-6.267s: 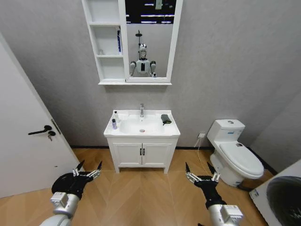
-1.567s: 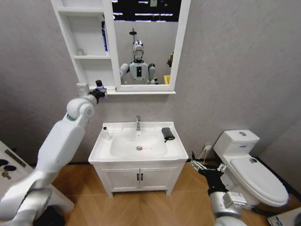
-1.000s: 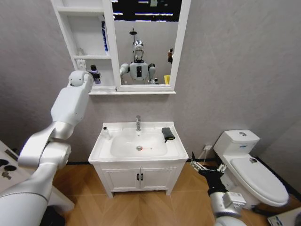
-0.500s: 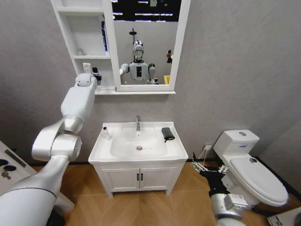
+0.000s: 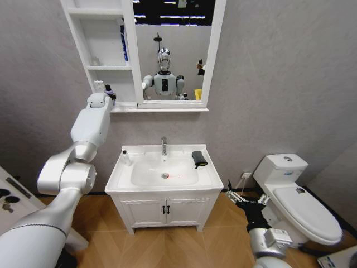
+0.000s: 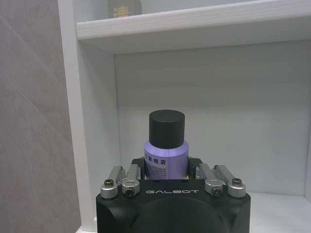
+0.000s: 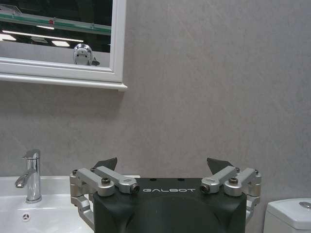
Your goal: Move facial cleanser and shampoo from washbasin to cabinet, then wipe washbasin with towel.
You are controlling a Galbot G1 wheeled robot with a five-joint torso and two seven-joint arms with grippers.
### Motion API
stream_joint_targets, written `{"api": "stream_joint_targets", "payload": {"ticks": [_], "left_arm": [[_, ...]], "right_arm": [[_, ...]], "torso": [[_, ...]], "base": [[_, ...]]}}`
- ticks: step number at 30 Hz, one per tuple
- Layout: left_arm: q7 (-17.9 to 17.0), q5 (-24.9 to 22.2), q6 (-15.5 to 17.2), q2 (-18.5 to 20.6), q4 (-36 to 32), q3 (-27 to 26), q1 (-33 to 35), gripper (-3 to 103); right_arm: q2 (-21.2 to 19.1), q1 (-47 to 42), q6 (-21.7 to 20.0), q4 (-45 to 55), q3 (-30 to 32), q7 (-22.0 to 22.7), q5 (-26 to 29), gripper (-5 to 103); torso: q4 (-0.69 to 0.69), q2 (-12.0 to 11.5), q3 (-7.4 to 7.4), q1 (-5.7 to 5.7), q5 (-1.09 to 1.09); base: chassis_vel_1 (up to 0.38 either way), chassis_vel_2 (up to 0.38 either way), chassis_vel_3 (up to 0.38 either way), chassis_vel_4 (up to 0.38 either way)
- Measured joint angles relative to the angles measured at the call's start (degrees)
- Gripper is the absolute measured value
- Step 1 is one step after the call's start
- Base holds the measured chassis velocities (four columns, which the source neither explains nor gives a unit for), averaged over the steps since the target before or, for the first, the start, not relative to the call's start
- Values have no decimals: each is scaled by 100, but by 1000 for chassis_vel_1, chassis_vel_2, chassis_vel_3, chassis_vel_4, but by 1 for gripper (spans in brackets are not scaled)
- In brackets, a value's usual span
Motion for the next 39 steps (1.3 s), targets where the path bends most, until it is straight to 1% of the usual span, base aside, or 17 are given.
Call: {"api": "stream_joint_targets", "payload": {"ticks": [7,9,13,16,23,26,31,39], "left_arm": [[0,-15,-14,25,-165,-31,30,43],[0,-21,-21,48,-196,-28,51,43],[-1,-28,-36,108,-236,-27,63,43],[2,-31,-36,147,-260,-16,62,43],[14,-35,-36,228,-324,46,77,43],[25,-42,-28,252,-357,61,102,43],[60,-55,-18,244,-370,75,117,43],[61,-56,-15,229,-379,75,125,43]], "right_arm": [[-15,103,80,-47,-3,11,15,100],[-21,101,51,-37,-2,-6,5,100],[-17,44,-141,87,2,-193,-45,100],[-28,52,-168,105,0,-249,-70,100],[-35,87,-165,91,-15,-260,-73,100],[-29,72,-86,55,-17,-260,-73,100],[-10,48,-13,35,-15,-257,-87,100],[10,-9,-92,110,1,-375,-98,100]], "torso": [[0,0,0,0,1],[0,0,0,0,1],[0,0,0,0,0],[0,0,0,0,0],[0,1,-1,-2,0],[2,1,-1,-2,0],[-1,0,1,5,1],[1,1,-1,-2,0]], "base": [[0,0,0,0],[0,0,0,0],[0,0,0,0],[0,0,0,0],[0,0,0,0],[-54,41,65,-54],[-33,27,37,-46],[0,0,0,0]]}}
